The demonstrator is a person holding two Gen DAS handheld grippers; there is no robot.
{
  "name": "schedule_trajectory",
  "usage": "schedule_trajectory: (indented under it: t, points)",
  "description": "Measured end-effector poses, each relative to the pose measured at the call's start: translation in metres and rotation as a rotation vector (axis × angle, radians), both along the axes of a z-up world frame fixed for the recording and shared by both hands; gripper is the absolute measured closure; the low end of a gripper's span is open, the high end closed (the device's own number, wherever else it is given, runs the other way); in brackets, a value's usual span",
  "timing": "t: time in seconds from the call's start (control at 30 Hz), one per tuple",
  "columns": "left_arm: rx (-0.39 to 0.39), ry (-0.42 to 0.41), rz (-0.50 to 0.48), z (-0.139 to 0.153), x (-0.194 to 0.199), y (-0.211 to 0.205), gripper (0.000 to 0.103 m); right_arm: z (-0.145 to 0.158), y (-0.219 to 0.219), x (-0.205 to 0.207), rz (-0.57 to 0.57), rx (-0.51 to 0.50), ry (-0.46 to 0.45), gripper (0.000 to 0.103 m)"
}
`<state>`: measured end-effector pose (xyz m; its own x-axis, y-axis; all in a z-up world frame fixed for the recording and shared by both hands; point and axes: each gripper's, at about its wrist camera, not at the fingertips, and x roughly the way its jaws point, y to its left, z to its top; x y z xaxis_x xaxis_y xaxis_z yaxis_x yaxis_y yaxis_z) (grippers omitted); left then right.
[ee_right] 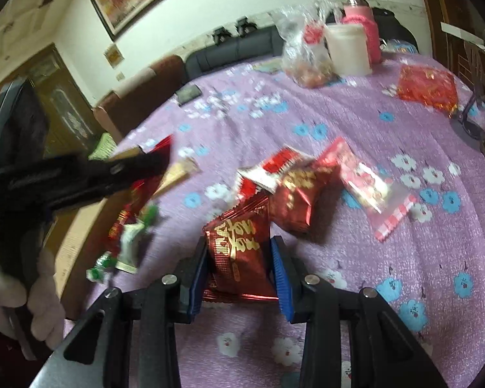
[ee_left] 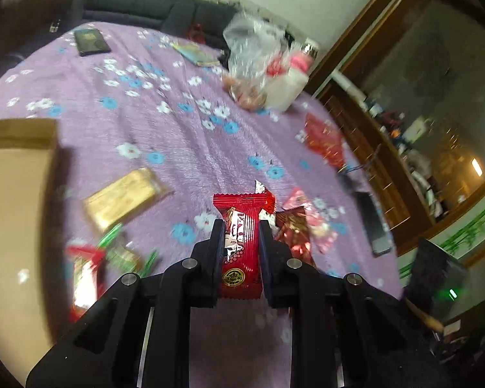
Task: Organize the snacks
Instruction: 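Carry both packets over the cardboard box and open both grippers to drop them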
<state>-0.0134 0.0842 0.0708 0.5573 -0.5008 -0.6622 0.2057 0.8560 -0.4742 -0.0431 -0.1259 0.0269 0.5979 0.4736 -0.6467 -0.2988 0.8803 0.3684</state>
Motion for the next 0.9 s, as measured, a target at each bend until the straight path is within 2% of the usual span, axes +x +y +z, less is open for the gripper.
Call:
schedule_trajectory:
  t: [0.17, 0.33, 0.43, 0.57, 0.9]
  points:
    - [0.006, -0.044, 0.063, 0.011, -0.037, 0.045, 0.084, 0.008, 0.003, -0.008, -0.004, 0.003, -0.062, 0.063]
    - [0.056, -0.053, 0.119, 0.013, -0.056, 0.091, 0.084, 0.017, 0.014, -0.011, -0.011, 0.003, -0.049, 0.063]
    - [0.074, -0.047, 0.158, 0.012, -0.058, 0.12, 0.084, 0.026, 0.036, -0.014, 0.036, 0.003, -0.041, 0.063]
    - [0.086, -0.033, 0.205, 0.007, -0.047, 0.15, 0.084, 0.038, 0.085, -0.013, 0.13, -0.025, -0.037, 0.063]
    - [0.025, 0.082, 0.263, -0.019, 0.005, 0.204, 0.084, 0.046, 0.208, 0.02, 0.293, -0.119, -0.038, 0.063]
